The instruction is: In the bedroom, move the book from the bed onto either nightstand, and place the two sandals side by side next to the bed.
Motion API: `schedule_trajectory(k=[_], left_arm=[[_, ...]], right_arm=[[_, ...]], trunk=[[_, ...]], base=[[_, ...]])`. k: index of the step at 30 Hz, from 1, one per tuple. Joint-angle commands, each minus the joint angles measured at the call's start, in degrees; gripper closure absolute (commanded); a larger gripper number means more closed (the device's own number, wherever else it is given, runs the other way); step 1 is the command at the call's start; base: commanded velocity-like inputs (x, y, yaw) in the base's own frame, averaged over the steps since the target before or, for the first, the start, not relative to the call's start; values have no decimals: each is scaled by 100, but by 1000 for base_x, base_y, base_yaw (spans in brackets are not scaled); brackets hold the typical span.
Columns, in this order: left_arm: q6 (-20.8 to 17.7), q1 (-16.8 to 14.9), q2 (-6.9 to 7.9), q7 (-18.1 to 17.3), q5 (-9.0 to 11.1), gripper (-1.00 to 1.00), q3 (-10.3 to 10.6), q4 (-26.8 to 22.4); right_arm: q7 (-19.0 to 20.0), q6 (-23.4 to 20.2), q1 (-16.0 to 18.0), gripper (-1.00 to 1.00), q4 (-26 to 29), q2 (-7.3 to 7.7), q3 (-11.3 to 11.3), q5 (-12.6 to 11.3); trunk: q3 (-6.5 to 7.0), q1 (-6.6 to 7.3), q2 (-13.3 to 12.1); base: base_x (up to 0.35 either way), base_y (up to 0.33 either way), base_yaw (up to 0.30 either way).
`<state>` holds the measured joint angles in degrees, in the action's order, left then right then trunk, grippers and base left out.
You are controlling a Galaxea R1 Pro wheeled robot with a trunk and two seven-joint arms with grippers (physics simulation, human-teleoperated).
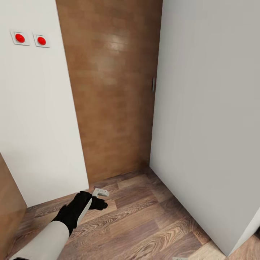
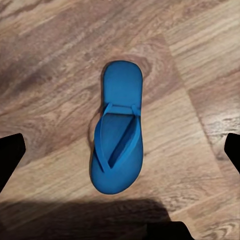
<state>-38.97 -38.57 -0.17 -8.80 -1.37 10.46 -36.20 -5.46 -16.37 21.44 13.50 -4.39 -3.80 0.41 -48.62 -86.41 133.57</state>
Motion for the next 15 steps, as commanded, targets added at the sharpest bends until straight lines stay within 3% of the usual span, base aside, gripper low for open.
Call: schedule_trajectory(k=[1,15], left_arm=[[15,-3,3,-21,-17,-100,6,-4],[172,12,21,-32,-8,-100,15,-2]], right_arm=[[-20,-39,2,-100,27,-9,-37,5],[-92,-155,300,-100,68,-41,-45,2]], trunk=[[-24,-21,44],[-276,-329,606]], base=[[0,0,0],[0,0,0]])
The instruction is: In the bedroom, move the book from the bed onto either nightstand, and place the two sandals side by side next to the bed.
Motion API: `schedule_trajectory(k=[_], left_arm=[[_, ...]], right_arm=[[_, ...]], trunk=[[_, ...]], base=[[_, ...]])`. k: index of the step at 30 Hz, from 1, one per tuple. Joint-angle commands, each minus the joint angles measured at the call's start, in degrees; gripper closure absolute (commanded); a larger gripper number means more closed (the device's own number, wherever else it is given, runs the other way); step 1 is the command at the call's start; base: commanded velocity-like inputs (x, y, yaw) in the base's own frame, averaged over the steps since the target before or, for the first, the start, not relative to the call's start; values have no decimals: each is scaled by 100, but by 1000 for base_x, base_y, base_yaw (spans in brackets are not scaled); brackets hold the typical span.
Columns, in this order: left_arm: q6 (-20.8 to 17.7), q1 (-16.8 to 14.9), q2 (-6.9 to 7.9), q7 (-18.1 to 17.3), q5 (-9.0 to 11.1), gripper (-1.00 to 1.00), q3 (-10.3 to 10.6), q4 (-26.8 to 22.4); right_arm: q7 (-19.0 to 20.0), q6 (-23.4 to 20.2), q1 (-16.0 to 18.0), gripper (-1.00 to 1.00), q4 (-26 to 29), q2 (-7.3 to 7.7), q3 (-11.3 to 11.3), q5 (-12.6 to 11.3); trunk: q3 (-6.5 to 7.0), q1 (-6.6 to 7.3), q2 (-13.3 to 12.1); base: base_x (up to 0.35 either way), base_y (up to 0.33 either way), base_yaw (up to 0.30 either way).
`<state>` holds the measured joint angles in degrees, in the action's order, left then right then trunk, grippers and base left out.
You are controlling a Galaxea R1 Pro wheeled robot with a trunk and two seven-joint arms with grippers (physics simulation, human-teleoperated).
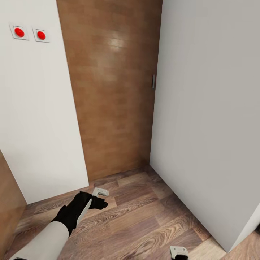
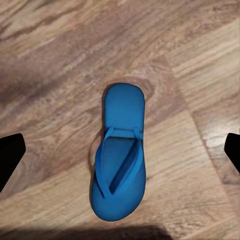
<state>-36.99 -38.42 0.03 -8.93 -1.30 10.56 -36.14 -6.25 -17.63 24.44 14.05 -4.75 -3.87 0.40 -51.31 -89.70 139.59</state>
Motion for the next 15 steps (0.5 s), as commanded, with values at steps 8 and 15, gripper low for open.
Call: schedule_trajectory(k=[8,15], left_arm=[[3,0,5,-21,-18,-100,9,-7],[40,1,-7,-17,-19,-100,20,-7]], right_arm=[[-178,-192,162,-100,17,-7,-42,-2],[-224,-231,302,-100,9,-15,-48,-31]], trunk=[[-150,-175,325],[-301,-212,373]], base=[[0,0,0],[0,0,0]])
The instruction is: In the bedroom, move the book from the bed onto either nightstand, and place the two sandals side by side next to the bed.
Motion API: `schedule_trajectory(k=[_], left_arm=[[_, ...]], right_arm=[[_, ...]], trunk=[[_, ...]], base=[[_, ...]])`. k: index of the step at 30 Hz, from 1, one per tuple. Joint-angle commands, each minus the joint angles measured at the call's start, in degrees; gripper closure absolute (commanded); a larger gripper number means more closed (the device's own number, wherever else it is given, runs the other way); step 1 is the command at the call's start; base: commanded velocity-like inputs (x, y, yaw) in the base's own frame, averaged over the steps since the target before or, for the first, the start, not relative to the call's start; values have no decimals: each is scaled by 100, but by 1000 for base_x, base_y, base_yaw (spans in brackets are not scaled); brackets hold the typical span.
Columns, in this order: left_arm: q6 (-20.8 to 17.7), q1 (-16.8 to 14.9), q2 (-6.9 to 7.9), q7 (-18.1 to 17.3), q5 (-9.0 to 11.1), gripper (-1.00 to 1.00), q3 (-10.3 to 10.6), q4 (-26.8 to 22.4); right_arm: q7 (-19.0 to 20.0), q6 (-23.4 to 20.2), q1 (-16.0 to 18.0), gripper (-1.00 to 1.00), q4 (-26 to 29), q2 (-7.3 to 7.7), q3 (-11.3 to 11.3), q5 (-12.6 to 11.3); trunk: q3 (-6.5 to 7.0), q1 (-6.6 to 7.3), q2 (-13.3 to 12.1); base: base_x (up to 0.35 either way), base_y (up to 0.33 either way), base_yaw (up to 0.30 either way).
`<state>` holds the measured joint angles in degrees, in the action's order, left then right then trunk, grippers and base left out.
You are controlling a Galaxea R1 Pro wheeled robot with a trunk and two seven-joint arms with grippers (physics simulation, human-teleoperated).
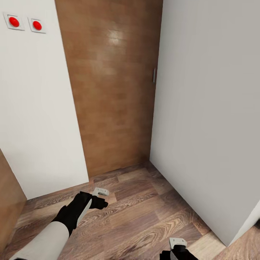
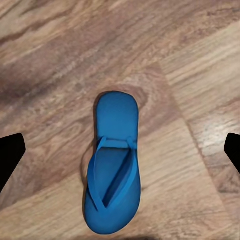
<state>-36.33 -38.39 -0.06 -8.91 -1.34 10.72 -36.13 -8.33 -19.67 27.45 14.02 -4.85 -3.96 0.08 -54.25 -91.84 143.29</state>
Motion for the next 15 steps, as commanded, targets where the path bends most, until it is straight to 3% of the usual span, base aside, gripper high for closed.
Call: schedule_trajectory(k=[1,15], left_arm=[[-22,-2,1,-20,-16,-100,6,-8],[-7,-2,-3,-23,-16,-100,9,-8]], right_arm=[[-18,-29,11,-100,11,-9,-40,-1],[-27,-37,46,-100,3,-98,-41,-9]], trunk=[[-29,-1,4],[-339,-37,23]], base=[[0,0,0],[0,0,0]])
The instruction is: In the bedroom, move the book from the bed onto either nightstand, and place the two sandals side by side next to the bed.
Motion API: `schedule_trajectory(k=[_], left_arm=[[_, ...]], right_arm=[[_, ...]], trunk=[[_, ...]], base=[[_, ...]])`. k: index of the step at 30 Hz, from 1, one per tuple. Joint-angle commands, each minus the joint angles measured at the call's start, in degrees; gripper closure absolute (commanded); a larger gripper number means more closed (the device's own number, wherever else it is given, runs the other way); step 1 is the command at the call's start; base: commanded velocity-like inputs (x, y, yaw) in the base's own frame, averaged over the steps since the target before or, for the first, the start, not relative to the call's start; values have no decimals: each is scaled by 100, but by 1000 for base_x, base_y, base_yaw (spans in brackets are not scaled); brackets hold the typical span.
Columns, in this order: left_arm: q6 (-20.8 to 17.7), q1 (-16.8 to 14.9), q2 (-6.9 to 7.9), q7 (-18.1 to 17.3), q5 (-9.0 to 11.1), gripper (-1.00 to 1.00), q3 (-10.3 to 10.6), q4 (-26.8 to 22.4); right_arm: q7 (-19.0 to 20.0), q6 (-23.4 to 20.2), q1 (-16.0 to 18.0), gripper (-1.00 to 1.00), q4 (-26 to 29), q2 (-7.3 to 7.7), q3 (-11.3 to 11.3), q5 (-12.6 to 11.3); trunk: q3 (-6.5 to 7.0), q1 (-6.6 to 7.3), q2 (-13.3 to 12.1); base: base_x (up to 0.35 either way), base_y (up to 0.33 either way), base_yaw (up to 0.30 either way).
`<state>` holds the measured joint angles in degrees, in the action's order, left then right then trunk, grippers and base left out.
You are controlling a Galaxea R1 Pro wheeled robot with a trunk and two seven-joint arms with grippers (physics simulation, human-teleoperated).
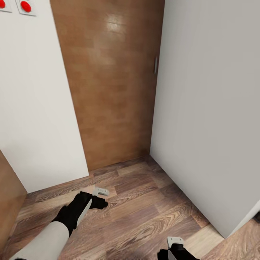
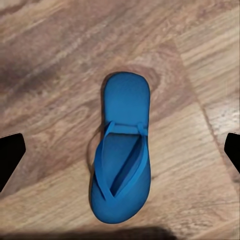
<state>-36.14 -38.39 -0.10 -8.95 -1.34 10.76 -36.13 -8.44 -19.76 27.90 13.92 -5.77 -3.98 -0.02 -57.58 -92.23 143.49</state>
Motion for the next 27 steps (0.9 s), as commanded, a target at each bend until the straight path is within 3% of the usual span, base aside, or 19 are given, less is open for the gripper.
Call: schedule_trajectory(k=[1,10,27], left_arm=[[-26,-2,1,-19,-15,-100,5,-8],[-20,-2,2,-19,-15,-100,9,-8],[-16,-1,1,-19,-15,-100,23,-12]], right_arm=[[-16,-27,1,-100,11,-21,-38,2],[-17,-28,4,-100,8,-109,-34,16],[-17,-36,81,-100,31,-118,-33,35]], trunk=[[-28,-1,4],[-228,-24,16],[-604,-68,39]], base=[[0,0,0],[0,0,0],[0,0,0]])
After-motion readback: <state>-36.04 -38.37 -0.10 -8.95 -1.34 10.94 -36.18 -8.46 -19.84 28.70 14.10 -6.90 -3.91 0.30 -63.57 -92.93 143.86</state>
